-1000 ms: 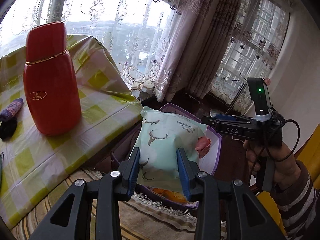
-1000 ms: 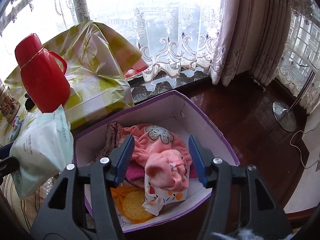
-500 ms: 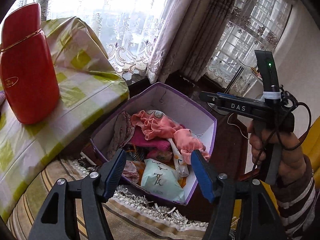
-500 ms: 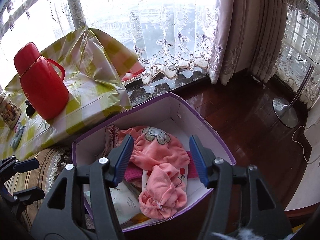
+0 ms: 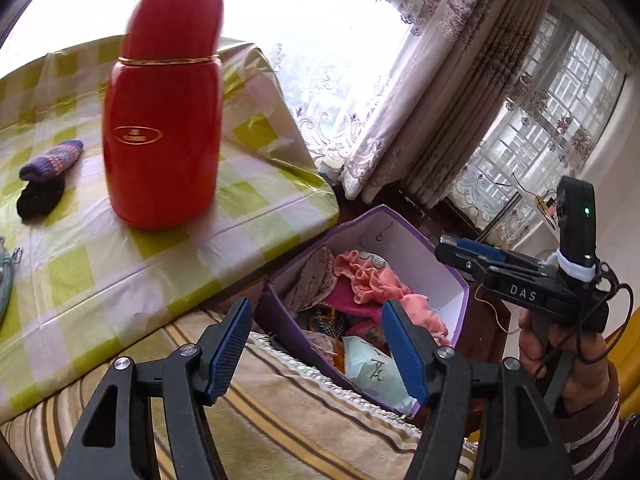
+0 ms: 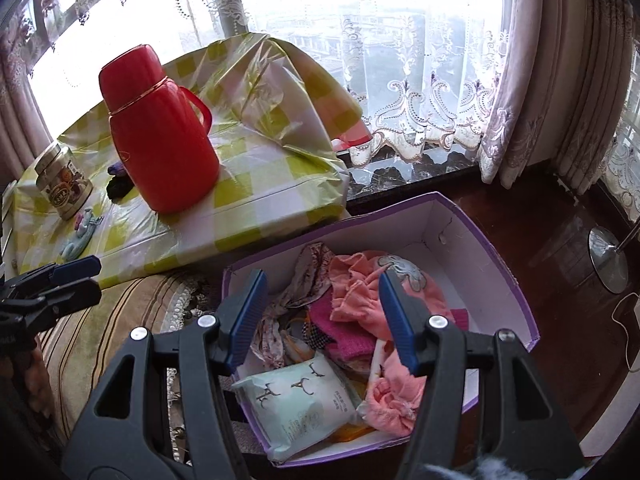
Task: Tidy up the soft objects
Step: 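Move both tools back over the blue elephant pouch and black glove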
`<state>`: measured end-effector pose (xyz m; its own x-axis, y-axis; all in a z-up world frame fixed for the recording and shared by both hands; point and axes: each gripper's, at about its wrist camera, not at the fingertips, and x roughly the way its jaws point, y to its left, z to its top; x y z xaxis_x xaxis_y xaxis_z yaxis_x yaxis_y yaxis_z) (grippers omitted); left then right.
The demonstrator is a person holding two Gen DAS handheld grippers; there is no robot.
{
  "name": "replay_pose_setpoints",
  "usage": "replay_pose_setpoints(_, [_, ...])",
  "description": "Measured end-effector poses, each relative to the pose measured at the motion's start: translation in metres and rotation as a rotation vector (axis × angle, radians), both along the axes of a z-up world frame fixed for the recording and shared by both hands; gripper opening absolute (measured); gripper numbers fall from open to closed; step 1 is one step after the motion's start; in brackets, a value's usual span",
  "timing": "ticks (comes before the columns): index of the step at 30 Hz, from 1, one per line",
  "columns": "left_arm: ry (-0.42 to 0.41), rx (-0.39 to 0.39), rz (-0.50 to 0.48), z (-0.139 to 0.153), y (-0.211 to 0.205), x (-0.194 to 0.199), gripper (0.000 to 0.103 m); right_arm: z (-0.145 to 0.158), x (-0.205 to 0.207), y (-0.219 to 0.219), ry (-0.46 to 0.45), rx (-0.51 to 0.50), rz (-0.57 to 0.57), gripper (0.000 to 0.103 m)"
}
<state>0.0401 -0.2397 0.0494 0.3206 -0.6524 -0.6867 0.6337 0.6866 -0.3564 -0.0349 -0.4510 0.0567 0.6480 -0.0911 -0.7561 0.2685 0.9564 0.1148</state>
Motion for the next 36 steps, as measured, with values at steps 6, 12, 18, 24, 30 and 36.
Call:
replay_pose_setpoints(6, [-0.025, -0.009, 0.147, 0.005, 0.052, 0.022, 0.068, 0.001, 0.014, 0.042, 0.01, 0.0, 0.103, 0.062])
replay_pose_setpoints(12, [-0.015, -0.013, 0.28, 0.001, 0.106, 0.041, 0.068, -0.002, 0.026, 0.083, 0.024, 0.013, 0.204, 0.062])
replay_pose_setpoints(18, [-0.001, 0.001, 0.394, -0.004, 0.157, 0.057, 0.068, -0.006, 0.04, 0.12, 0.04, 0.016, 0.296, 0.062])
replay_pose_setpoints(24, [0.013, 0.038, 0.478, -0.012, 0.194, 0.071, 0.068, -0.005, 0.051, 0.146, 0.046, 0.012, 0.358, 0.062])
replay_pose_setpoints(30, [0.044, 0.094, 0.537, -0.022, 0.222, 0.09, 0.068, -0.011, 0.064, 0.168, 0.065, 0.016, 0.413, 0.062])
replay_pose_setpoints(36, [0.062, 0.174, 0.559, -0.034, 0.232, 0.114, 0.08, -0.014, 0.078, 0.185, 0.068, 0.018, 0.455, 0.063])
